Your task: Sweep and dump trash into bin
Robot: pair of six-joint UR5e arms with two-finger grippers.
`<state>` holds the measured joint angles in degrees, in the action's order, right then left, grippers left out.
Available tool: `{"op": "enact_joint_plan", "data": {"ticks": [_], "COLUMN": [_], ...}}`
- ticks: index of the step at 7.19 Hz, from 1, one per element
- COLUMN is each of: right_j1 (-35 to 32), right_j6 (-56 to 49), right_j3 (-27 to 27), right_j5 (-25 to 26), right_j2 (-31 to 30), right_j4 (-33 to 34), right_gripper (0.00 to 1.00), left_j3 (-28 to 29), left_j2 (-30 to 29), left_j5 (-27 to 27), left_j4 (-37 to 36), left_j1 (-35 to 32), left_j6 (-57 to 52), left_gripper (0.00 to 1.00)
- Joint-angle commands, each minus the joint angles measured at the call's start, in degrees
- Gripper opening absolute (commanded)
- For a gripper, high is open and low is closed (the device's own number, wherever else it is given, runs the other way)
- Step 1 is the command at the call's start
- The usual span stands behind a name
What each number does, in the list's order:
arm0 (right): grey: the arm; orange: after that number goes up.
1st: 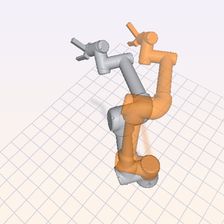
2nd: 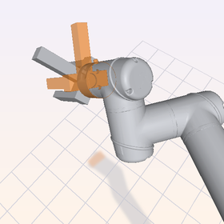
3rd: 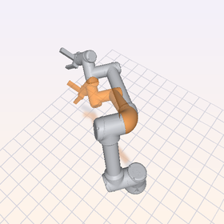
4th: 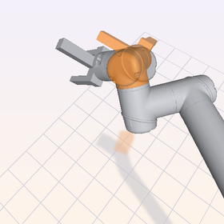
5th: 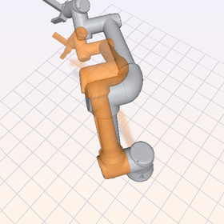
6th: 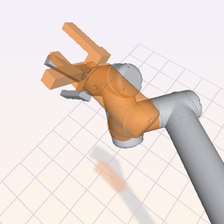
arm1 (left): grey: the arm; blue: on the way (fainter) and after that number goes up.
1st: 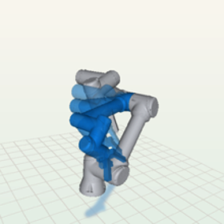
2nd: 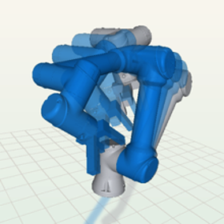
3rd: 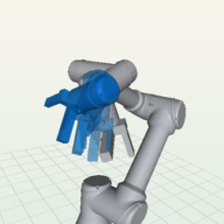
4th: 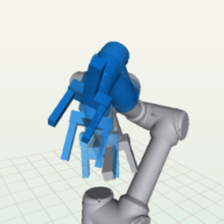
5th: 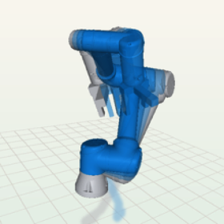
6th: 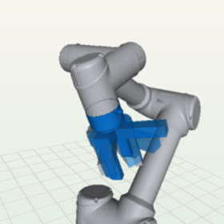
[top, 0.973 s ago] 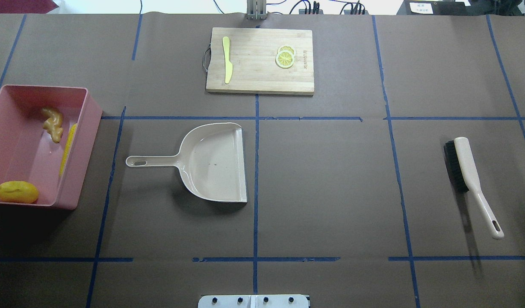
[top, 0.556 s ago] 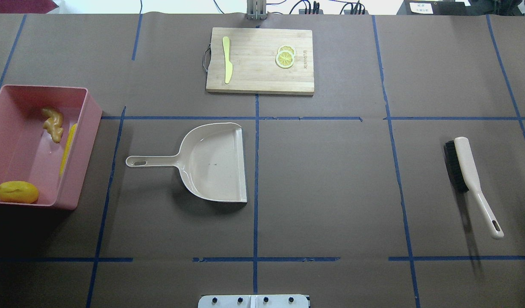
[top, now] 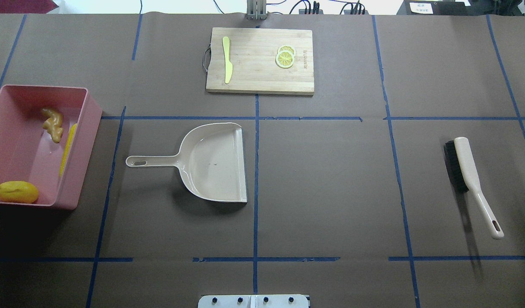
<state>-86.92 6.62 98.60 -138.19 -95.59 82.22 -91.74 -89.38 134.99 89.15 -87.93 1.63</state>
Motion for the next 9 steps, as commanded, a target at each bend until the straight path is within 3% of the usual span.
{"op": "enact_joint_plan", "data": {"ticks": [1, 3, 5, 9], "right_j1": [0.0, 0.0, 0.0, 0.0], "right_j6": [0.9, 0.9, 0.9, 0.8], "right_j3": [0.1, 0.1, 0.2, 0.2], "right_j5": [0.0, 0.0, 0.0, 0.1], "right_j2": [0.3, 0.5, 0.5, 1.0], "right_j4": [0.0, 0.0, 0.0, 0.0], "right_gripper": [1.0, 1.0, 1.0, 1.0], "left_j3": [0.4, 0.3, 0.3, 1.7], "left_j2": [0.9, 0.9, 1.0, 1.1], "left_j5": [2.7, 2.4, -2.8, -2.7], "left_j4": [3.4, 3.2, 2.8, 2.8], "left_j1": [0.0, 0.0, -0.1, -0.1], "left_j6": [-0.2, -4.0, -5.1, -5.1], "left_gripper": [1.0, 1.0, 1.0, 1.0]}}
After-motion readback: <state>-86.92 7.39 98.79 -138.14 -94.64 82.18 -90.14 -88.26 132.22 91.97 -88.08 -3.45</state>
